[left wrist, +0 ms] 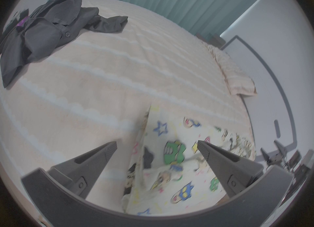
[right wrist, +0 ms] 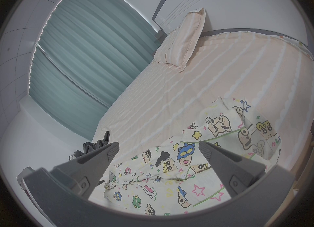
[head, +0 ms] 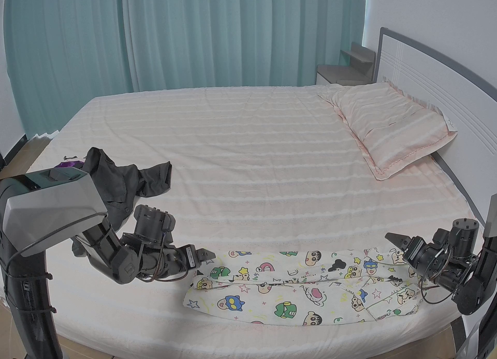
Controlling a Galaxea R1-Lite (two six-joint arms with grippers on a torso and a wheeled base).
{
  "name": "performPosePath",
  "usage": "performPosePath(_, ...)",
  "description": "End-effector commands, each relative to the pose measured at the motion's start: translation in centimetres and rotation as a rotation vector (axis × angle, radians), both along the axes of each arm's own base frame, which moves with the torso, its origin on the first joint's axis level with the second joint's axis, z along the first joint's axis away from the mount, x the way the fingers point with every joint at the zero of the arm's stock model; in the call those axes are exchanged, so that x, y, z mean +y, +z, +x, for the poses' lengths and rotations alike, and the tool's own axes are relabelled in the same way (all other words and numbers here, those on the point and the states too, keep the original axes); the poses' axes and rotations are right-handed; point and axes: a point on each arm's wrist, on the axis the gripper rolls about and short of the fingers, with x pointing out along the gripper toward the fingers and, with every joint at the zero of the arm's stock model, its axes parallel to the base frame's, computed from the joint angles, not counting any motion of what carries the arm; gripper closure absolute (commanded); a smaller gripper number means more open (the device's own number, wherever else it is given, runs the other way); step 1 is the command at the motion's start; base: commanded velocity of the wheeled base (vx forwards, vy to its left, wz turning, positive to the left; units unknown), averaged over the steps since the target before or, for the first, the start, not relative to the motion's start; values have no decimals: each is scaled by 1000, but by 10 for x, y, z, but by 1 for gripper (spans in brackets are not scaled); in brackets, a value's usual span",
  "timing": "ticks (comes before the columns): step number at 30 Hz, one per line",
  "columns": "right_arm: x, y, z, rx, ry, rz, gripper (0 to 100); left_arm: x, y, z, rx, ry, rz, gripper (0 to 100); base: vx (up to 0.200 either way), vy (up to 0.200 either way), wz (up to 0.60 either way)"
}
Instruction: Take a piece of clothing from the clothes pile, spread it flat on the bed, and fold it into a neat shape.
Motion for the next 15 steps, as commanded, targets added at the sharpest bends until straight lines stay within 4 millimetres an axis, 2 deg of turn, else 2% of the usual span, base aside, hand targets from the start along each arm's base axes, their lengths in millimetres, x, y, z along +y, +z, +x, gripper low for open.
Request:
performPosePath(1, 0, 0, -3, 4, 1, 0, 0, -7, 5, 16, -30, 22, -44, 0, 0, 0, 0)
performPosePath(7, 0, -1, -3, 7, 2, 0, 0, -21, -11, 27, -27, -3, -37, 0, 0, 0, 0)
performPosePath(15, 0, -1, -3, 7, 1, 0, 0, -26, -18, 25, -26, -49, -7, 0, 0, 0, 0)
